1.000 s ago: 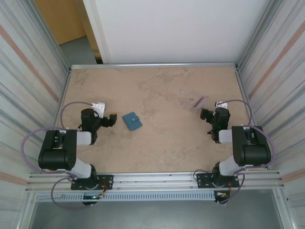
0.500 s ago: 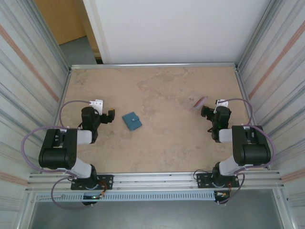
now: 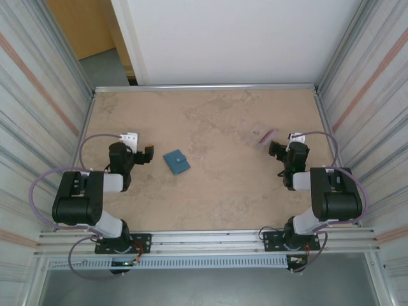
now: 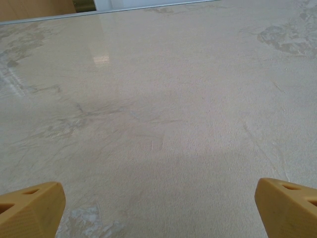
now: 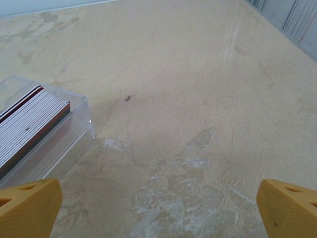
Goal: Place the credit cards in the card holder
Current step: Pick up the card holder from the center of the table.
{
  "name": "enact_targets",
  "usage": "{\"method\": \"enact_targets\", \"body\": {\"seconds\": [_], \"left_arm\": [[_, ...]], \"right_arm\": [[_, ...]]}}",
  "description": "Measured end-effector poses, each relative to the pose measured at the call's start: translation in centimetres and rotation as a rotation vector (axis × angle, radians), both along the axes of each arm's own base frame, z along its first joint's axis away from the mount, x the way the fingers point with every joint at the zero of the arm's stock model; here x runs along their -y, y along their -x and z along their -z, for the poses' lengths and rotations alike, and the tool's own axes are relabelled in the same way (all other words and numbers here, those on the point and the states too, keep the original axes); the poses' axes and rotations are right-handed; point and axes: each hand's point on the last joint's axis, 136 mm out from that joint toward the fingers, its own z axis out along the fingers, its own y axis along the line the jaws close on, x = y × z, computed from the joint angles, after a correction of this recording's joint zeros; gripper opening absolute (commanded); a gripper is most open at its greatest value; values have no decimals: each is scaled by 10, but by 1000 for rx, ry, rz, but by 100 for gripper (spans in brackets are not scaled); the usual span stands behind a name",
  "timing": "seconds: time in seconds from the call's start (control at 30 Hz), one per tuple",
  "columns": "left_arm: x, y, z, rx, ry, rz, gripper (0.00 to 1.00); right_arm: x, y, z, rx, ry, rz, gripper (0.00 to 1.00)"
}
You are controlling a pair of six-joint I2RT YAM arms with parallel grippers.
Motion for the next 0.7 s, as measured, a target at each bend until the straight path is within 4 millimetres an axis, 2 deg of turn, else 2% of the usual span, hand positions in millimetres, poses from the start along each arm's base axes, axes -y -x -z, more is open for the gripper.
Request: {"method": "enact_targets", "body": {"seconds": [0.17, 0.27, 0.37, 0.43, 0.47, 0.53, 0.57, 0.63, 0.7], "left_arm": [[-1, -2, 1, -21, -3, -7, 99], [-2, -20, -12, -89, -4, -15, 99], [0, -53, -57, -117, 18, -17, 99], [5, -70, -101, -114, 57, -9, 99], [8, -72, -116, -117, 77, -3, 99], [21, -63, -140, -138, 119, 24, 99], [28, -55, -143, -158, 135, 39, 99], [52, -28, -141, -229, 180, 88, 99], [72, -1, -128, -302, 250, 137, 99]], "right_arm": [[1, 0, 0, 0, 3, 5, 99], [2, 3, -6, -5, 10, 18, 99], [8, 4, -28, 2, 8, 54, 99], [12, 5, -60, 49, -22, 83, 99], [13, 6, -74, 68, -34, 90, 99], [14, 9, -108, 97, -74, 107, 99], [13, 11, -124, 104, -90, 110, 99], [6, 15, -154, 118, -118, 100, 99], [-13, 24, -175, 129, -142, 51, 99]]}}
